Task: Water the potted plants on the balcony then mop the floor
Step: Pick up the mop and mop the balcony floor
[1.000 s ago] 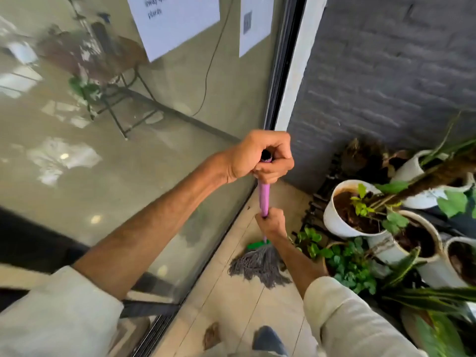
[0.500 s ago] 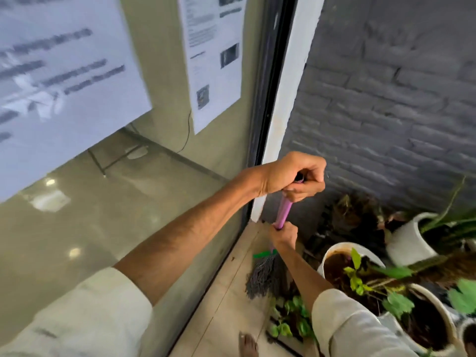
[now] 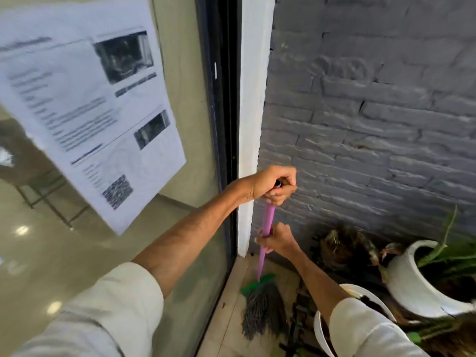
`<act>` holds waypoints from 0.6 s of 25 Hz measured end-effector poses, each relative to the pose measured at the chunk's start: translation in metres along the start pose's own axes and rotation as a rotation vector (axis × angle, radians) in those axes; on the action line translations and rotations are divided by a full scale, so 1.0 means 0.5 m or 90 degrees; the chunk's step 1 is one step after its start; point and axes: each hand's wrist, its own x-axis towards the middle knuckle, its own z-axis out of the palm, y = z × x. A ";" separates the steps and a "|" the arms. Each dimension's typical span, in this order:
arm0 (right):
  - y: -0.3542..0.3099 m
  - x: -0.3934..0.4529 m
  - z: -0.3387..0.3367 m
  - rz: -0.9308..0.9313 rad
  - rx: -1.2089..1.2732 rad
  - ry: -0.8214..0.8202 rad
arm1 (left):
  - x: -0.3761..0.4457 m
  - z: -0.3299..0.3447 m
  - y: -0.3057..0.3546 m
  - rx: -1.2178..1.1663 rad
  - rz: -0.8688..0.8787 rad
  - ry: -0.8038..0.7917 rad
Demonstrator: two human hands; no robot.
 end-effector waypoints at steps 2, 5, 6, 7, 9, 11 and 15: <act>-0.015 0.028 -0.034 -0.025 0.011 0.021 | 0.044 -0.037 -0.022 0.089 0.022 0.148; -0.043 0.093 -0.081 -0.047 -0.032 0.111 | 0.099 -0.119 -0.021 0.235 0.112 0.390; -0.057 0.116 -0.097 -0.043 -0.061 0.152 | 0.112 -0.144 -0.017 0.282 0.139 0.412; -0.068 0.138 -0.109 -0.033 -0.079 0.185 | 0.124 -0.165 -0.017 0.349 0.165 0.417; -0.093 0.171 -0.123 -0.001 -0.097 0.209 | 0.154 -0.199 -0.029 0.551 0.218 0.451; -0.112 0.199 -0.121 0.017 -0.087 0.230 | 0.184 -0.228 -0.054 0.788 0.232 0.501; -0.141 0.228 -0.120 -0.012 -0.154 0.249 | 0.213 -0.288 -0.081 1.131 0.139 0.530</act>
